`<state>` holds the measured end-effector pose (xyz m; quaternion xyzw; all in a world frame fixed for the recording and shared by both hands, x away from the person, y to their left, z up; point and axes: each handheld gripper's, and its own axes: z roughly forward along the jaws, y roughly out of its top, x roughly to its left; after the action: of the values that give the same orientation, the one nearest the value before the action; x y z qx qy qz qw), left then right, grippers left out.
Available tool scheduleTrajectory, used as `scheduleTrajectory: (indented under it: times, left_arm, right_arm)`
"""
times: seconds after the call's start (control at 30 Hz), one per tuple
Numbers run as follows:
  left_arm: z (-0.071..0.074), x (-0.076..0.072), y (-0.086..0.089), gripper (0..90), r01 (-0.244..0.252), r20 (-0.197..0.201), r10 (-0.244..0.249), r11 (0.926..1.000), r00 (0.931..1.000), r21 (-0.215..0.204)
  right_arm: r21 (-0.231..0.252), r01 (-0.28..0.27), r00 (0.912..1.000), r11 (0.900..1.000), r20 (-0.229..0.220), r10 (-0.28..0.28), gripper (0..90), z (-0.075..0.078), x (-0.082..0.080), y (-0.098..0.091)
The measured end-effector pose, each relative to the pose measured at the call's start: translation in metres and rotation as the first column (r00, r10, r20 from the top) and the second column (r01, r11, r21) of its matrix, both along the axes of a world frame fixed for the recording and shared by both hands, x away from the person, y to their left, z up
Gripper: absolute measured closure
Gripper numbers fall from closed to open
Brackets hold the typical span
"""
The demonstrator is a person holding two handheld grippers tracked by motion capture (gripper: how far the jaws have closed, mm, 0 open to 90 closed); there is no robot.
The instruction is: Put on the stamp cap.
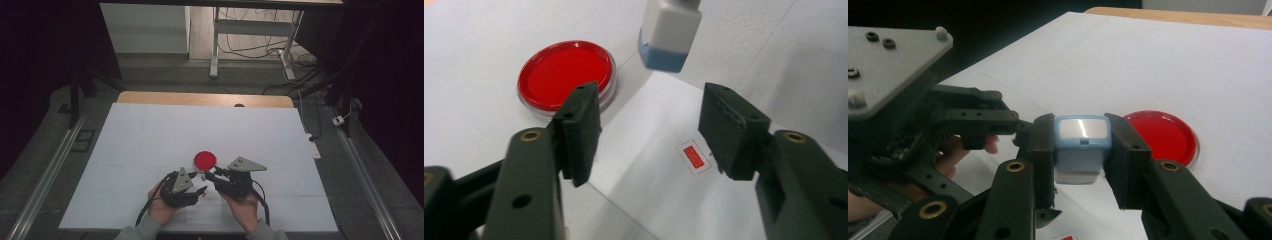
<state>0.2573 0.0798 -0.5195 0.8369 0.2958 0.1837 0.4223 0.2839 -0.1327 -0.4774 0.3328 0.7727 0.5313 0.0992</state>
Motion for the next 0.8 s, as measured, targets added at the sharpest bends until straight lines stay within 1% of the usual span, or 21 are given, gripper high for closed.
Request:
scheduleTrajectory:
  times: [0.03,0.07,0.2,0.3,0.37,0.63,0.7,0.8]
  left_arm:
    - [0.001,0.0,0.001,40.2,0.001,-0.009,-0.001,1.0,1.0,-0.005]
    - [0.002,0.0,0.004,38.6,0.005,-0.027,-0.005,0.9999,0.9996,-0.011]
    - [0.006,-0.002,0.016,36.4,-0.005,-0.043,0.003,0.9993,0.9991,-0.038]
    - [0.009,-0.002,0.025,35.6,-0.015,-0.059,0.01,0.9975,0.9982,-0.07]
    - [0.011,-0.002,0.03,35.6,-0.018,-0.067,0.012,0.9966,0.9977,-0.08]
    - [0.015,-0.004,0.048,34.9,-0.01,-0.078,0.004,0.9966,0.9969,-0.082]
    - [0.016,-0.005,0.052,34.7,-0.013,-0.076,0.007,0.9967,0.9971,-0.08]
    - [0.017,-0.009,0.061,34.7,-0.018,-0.083,0.011,0.9967,0.9965,-0.08]
  right_arm:
    - [0.001,0.0,1.0,1.0,0.001,0.0,66.7,0.0,0.0,-0.001]
    - [0.003,-0.001,1.0,1.0,0.001,0.001,66.7,0.001,0.0,-0.001]
    - [0.003,-0.003,0.9999,1.0,0.017,0.003,66.7,0.003,0.001,-0.004]
    - [-0.002,-0.004,0.9997,1.0,0.025,0.004,66.7,0.003,0.003,-0.006]
    - [-0.005,-0.006,0.9995,1.0,0.029,0.006,66.7,0.004,0.004,-0.008]
    - [-0.017,-0.008,0.9989,0.9998,0.047,0.009,66.7,0.004,0.007,-0.012]
    - [-0.021,-0.01,0.9985,0.9997,0.054,0.011,66.7,0.004,0.007,-0.013]
    - [-0.03,-0.012,0.9977,0.9995,0.066,0.014,66.7,0.004,0.008,-0.014]
